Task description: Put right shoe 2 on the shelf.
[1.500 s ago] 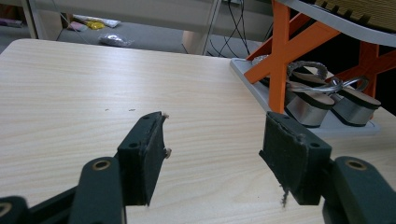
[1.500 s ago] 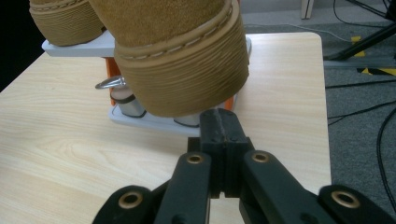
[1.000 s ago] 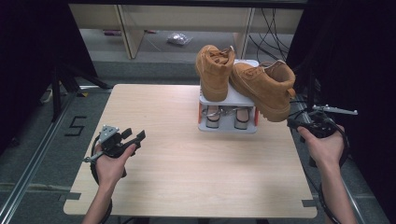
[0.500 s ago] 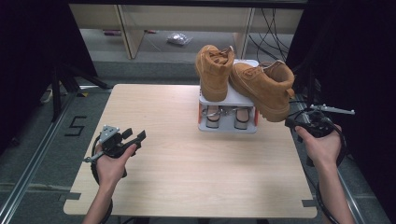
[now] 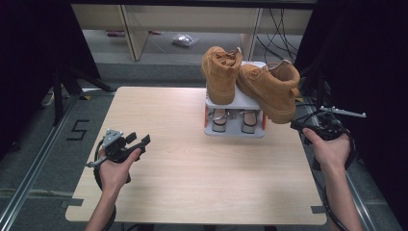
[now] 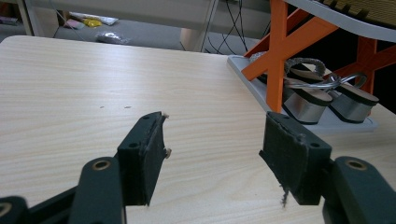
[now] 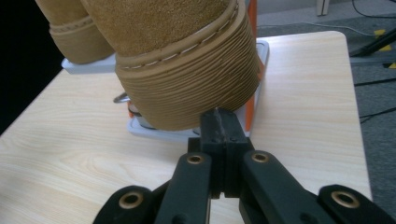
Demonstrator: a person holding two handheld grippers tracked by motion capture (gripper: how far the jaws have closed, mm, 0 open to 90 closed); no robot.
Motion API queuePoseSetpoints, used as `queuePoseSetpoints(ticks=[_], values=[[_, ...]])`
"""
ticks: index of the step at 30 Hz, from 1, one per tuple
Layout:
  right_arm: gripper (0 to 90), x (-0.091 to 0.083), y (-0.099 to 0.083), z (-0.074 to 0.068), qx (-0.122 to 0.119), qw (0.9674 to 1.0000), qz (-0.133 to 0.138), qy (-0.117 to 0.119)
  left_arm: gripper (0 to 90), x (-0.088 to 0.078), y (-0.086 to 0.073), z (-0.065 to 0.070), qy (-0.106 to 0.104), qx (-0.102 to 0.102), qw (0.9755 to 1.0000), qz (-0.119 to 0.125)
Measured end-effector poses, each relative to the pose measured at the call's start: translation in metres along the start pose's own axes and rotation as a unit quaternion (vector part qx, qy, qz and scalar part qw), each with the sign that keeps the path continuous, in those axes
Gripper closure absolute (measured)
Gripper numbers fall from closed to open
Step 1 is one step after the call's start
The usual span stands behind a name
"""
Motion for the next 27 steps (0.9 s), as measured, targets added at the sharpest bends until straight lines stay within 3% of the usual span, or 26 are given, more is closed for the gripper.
queuePoseSetpoints(ticks=[4,6,10,15,16,19,20,24,27], values=[[90.0,0.002,0.001,-0.007,0.007,0.9999,-0.004,0.008,38.0,0.000,0.000,0.000,0.000,0.000,1.0000,0.000],[90.0,0.003,0.002,-0.007,-0.005,0.9999,-0.004,0.011,38.0,0.000,0.000,0.000,0.000,-0.001,1.0000,0.000],[90.0,0.009,0.000,-0.017,0.012,0.9998,-0.012,0.014,38.0,0.000,0.000,-0.001,0.000,0.000,1.0000,0.000],[90.0,0.016,0.001,-0.020,0.004,0.9999,-0.010,0.012,38.0,0.000,0.000,-0.001,0.000,0.000,1.0000,-0.001],[90.0,0.017,0.002,-0.025,0.017,0.9996,-0.014,0.019,38.0,0.000,-0.001,-0.001,0.000,0.000,1.0000,-0.001],[90.0,0.023,0.007,-0.026,-0.006,0.9998,-0.006,0.019,38.0,0.000,-0.001,-0.001,0.000,0.000,1.0000,-0.001],[90.0,0.024,0.007,-0.029,0.007,0.9997,-0.010,0.019,38.0,0.000,-0.001,-0.001,0.000,0.000,1.0000,-0.001],[90.0,0.032,0.012,-0.031,0.002,0.9999,-0.005,0.016,38.0,0.000,0.000,-0.001,0.000,0.001,1.0000,0.000],[90.0,0.038,0.013,-0.034,0.010,0.9997,-0.012,0.019,38.0,0.000,0.000,-0.002,0.001,-0.001,1.0000,0.000]])
Point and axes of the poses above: each handheld gripper's, and its own axes: x roughly forward along the jaws, y roughly out of its top, z roughly to its right, the point moved 10 cm from there along x, roughly forward along the jaws, and after that the axes turned 6 degrees about x, right-handed, at the moved point
